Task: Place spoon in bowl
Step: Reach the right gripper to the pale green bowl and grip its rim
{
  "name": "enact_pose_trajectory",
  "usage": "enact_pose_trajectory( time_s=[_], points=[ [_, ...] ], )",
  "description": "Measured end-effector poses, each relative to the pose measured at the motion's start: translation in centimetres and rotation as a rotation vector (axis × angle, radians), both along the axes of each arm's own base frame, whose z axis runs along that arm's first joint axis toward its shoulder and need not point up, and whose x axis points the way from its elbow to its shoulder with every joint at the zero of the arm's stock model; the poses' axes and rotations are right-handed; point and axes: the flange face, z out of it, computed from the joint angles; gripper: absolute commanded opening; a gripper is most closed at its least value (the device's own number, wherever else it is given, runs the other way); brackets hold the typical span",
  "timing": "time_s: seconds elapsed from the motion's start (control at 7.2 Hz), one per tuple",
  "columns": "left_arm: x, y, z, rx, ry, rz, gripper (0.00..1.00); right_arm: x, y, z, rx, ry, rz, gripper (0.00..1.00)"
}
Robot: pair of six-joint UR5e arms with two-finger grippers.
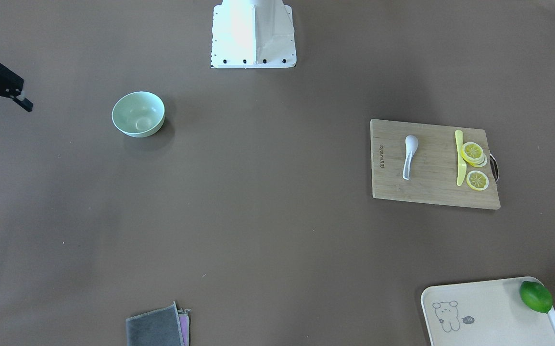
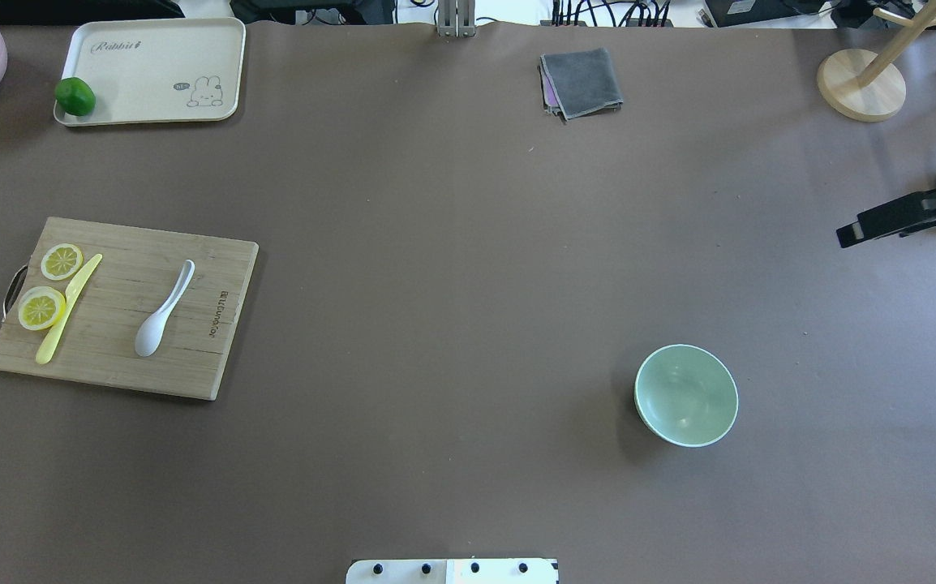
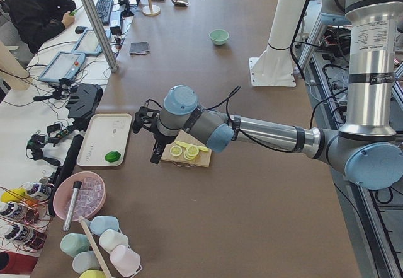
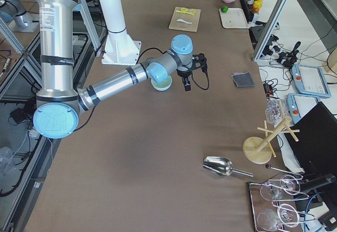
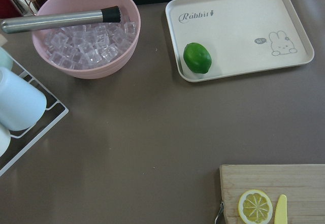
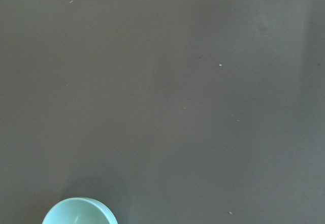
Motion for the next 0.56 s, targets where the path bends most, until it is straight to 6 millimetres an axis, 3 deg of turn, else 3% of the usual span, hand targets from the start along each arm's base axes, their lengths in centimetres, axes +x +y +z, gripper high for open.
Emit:
enact_pose_trajectory(
  time_s=[0.14,0.56],
  points=[
    [0.4,-0.2,0.9,-0.013,0.0,0.007,0.98,-4.2,1.1,-0.5,0.039,0.022,-0.03,1.0],
    [0.7,-0.2,2.7,-0.019,0.001,0.009,0.98,-12.5,5.2,0.5,0.036,0.076,-0.109,1.0]
  ],
)
